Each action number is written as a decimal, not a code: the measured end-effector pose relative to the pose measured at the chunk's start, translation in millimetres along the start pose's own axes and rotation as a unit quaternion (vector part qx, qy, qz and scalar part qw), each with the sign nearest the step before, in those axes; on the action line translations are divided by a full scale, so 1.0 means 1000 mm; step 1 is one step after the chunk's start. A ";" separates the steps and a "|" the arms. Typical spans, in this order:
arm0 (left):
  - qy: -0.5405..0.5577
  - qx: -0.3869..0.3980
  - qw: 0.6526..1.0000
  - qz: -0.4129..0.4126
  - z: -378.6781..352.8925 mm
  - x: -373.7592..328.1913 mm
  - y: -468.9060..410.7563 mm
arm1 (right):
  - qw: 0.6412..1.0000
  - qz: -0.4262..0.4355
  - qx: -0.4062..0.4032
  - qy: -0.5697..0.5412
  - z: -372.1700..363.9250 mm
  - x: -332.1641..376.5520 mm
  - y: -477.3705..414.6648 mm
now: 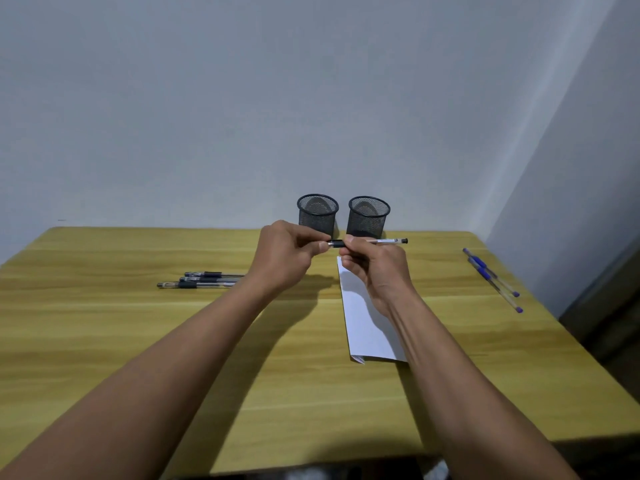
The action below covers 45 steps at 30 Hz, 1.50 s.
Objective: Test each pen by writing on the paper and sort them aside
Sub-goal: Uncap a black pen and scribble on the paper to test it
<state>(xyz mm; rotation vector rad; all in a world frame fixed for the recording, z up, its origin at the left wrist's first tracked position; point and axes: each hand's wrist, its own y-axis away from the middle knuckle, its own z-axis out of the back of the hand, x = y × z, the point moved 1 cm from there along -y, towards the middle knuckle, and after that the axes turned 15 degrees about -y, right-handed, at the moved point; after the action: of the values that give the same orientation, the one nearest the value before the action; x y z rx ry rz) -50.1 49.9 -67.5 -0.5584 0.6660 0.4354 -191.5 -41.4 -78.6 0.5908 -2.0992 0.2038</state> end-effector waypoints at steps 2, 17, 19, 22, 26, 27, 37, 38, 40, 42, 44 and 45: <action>0.010 0.012 1.000 0.004 -0.003 0.000 -0.001 | 1.000 0.002 0.000 0.010 0.003 0.000 -0.003; 0.051 0.050 0.997 0.040 -0.019 0.009 -0.016 | 1.000 -0.002 -0.010 -0.003 0.014 -0.007 -0.022; 0.048 0.044 0.997 0.033 -0.020 0.010 -0.018 | 1.000 0.000 -0.014 -0.003 0.013 -0.010 -0.023; -0.019 -0.027 0.999 0.020 -0.005 0.021 -0.021 | 0.992 0.000 -0.076 -0.103 0.029 -0.006 -0.030; -0.044 0.015 0.997 0.068 -0.003 0.048 -0.026 | 0.997 0.007 -0.079 -0.013 0.050 -0.002 -0.037; -0.068 0.027 0.995 0.063 -0.011 0.051 -0.028 | 0.997 0.010 -0.067 0.029 0.048 -0.008 -0.040; -0.218 0.053 0.974 0.019 -0.079 0.056 -0.047 | 0.991 0.048 -0.009 0.127 0.056 -0.043 -0.041; -0.223 0.046 0.974 0.022 -0.082 0.056 -0.047 | 0.991 0.048 -0.002 0.126 0.056 -0.043 -0.040; -0.224 0.050 0.973 0.028 -0.084 0.057 -0.049 | 0.993 0.040 0.007 0.107 0.057 -0.043 -0.039; -0.219 0.052 0.974 0.036 -0.080 0.057 -0.047 | 0.996 0.031 0.005 0.086 0.057 -0.043 -0.040; -0.233 0.036 0.971 0.028 -0.073 0.052 -0.037 | 0.995 0.034 -0.004 0.090 0.056 -0.044 -0.041; -0.249 0.025 0.968 0.014 -0.070 0.048 -0.028 | 0.995 0.036 -0.007 0.092 0.056 -0.044 -0.042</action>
<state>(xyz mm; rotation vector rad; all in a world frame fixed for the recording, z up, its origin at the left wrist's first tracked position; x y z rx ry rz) -32.3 -4.8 -135.7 -0.3692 0.2008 0.5595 -192.6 -83.3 -150.1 0.4699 -1.9423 0.2734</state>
